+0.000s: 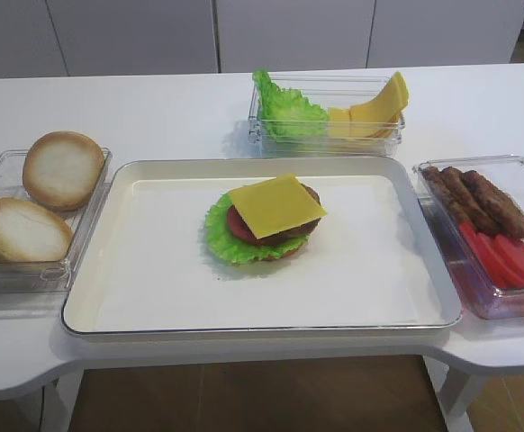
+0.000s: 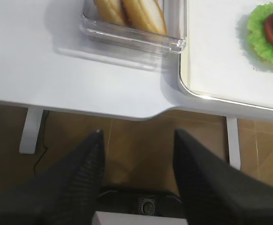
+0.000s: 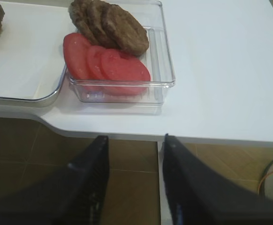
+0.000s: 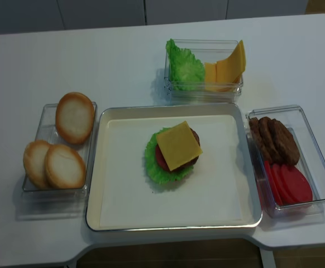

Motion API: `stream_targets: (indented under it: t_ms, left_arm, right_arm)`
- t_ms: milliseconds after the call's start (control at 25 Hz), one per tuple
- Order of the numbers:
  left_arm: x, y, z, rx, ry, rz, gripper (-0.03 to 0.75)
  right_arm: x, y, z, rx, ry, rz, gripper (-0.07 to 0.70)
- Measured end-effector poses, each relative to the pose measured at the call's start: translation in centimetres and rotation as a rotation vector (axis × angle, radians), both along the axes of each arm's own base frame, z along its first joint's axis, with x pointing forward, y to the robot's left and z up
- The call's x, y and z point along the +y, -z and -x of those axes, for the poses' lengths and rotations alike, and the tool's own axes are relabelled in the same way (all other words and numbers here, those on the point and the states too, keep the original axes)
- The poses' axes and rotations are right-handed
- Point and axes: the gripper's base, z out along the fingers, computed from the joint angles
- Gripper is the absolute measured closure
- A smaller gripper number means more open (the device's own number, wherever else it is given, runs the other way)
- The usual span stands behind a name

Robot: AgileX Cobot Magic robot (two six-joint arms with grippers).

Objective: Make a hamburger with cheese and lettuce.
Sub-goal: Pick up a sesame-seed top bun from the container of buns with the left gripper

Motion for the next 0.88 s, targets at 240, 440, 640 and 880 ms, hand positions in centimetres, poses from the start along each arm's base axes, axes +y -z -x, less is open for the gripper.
stream_targets:
  t_ms: [240, 440, 640, 880]
  left_arm:
    - [0.2, -1.9, -5.2, 0.14, -0.042, 0.018, 0.357]
    - [0.3, -2.5, -10.2, 0.244, -0.05, 0.022, 0.357]
    - [0.4, -2.8, -14.4, 0.275, -0.066, 0.016, 0.357]
    - [0.5, -1.8, -17.5, 0.348, -0.074, 0.021, 0.357]
  right_arm:
    - [0.0, 0.0, 0.0, 0.0, 0.0, 0.0, 0.323]
    - [0.0, 0.0, 0.0, 0.0, 0.0, 0.0, 0.323]
    - [0.0, 0.0, 0.0, 0.0, 0.0, 0.0, 0.323]
    - [0.0, 0.0, 0.0, 0.0, 0.0, 0.0, 0.323]
